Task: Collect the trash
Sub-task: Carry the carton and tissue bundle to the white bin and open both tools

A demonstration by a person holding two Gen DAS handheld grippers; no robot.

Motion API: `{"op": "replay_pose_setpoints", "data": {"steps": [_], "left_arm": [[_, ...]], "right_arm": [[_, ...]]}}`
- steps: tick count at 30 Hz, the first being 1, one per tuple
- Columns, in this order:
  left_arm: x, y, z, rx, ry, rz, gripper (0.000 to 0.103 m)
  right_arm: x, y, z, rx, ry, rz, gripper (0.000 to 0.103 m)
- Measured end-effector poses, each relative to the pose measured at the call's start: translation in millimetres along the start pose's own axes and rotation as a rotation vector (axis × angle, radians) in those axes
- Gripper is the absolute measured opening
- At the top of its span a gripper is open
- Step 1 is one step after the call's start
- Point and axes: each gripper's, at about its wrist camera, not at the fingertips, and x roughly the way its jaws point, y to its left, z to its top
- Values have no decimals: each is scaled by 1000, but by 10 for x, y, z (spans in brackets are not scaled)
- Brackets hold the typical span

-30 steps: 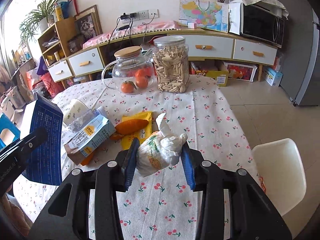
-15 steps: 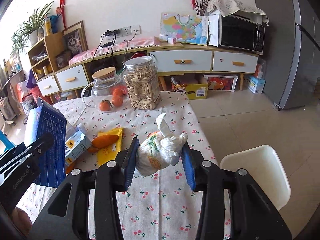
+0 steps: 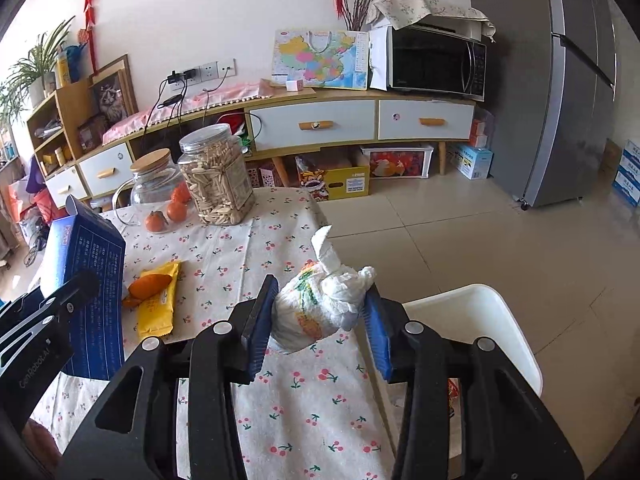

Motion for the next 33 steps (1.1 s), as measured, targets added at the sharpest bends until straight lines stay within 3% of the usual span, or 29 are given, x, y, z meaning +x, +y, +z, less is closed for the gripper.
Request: {"op": "replay_pose_setpoints", "data": {"steps": [12, 16, 19, 25, 33], "left_arm": [[65, -541, 14, 46, 5, -69, 40], [97, -756, 21, 55, 13, -115, 40], [122, -942, 10, 65, 23, -154, 40], [230, -1323, -41, 105, 49, -208, 41], [402, -1796, -162, 134, 111, -291, 41]], "right_arm": [[164, -743, -109, 62, 72, -170, 44], [109, -978, -124, 118, 56, -237, 78], [43, -1153, -129, 144, 35, -288, 86], [-88, -1484, -159, 166, -21, -389, 96], [-97, -1930, -243, 203, 6, -452, 96]]}}
